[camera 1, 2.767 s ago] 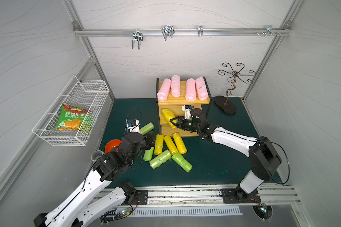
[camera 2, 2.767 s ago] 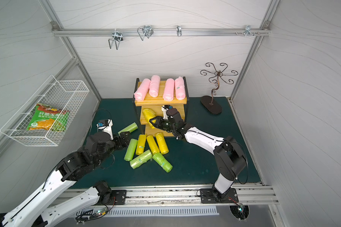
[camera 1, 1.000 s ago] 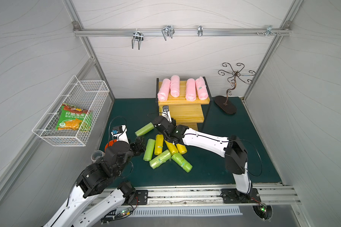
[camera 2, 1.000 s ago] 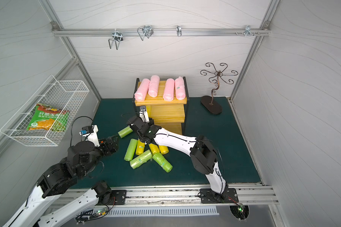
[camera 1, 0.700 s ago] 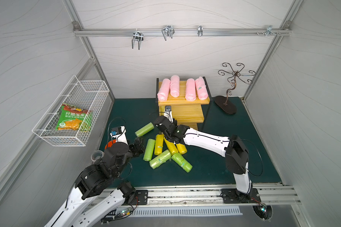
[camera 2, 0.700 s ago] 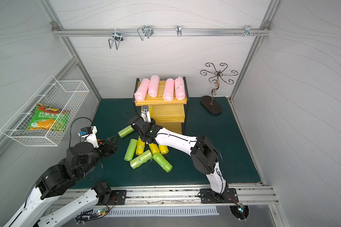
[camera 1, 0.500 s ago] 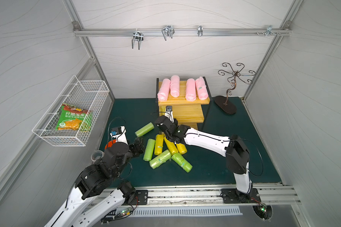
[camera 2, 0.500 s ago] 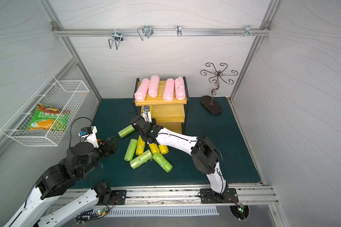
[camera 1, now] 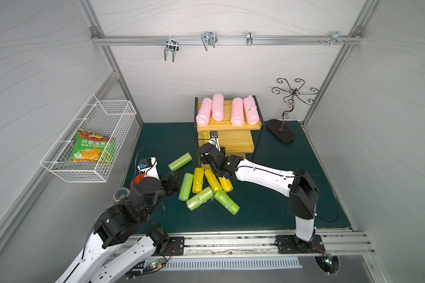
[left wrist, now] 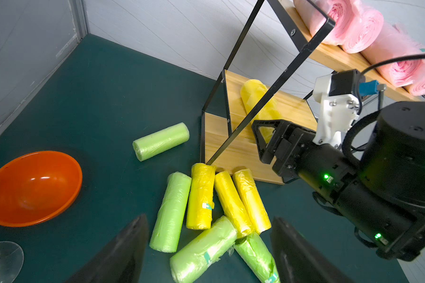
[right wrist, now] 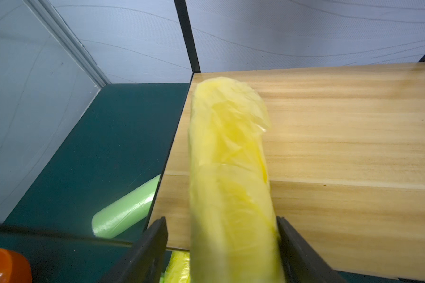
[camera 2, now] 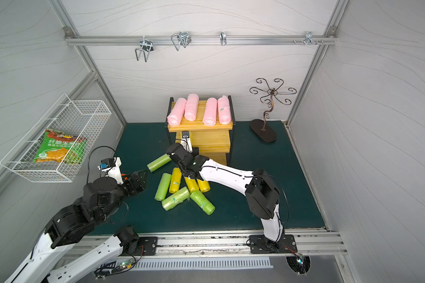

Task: Sort the rolls of trash bags by color and place them on the shelf
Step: Place the roll of trash bags on the shelf.

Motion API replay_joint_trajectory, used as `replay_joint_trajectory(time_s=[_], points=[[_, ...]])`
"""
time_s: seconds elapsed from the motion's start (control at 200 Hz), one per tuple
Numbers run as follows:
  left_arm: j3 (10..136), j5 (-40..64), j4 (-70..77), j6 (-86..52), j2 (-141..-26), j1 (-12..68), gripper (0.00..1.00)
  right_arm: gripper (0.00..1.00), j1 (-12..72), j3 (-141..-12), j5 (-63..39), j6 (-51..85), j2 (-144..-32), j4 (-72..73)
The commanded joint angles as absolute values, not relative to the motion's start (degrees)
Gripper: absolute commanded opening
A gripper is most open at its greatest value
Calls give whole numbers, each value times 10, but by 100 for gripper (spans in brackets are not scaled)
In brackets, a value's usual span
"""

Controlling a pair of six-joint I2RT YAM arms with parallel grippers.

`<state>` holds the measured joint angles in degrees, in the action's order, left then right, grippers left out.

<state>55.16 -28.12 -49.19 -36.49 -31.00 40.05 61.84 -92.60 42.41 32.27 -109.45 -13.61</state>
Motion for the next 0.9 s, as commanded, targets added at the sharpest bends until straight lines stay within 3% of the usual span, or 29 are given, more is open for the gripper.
replay_joint_trajectory(time_s=[0.0,0.35,0.615,0.895], points=[[554,-287,-473,-369,-314,398,84,73,613,-919,405,295,-1048,-114],[555,-282,-468,-370,-323,398,84,76,612,-840,348,288,-968,-121],[555,-280,-474,-375,-321,398,84,76,610,-696,318,243,-821,-100],[554,-275,-475,-383,-323,398,84,75,549,-533,142,247,-709,-124]])
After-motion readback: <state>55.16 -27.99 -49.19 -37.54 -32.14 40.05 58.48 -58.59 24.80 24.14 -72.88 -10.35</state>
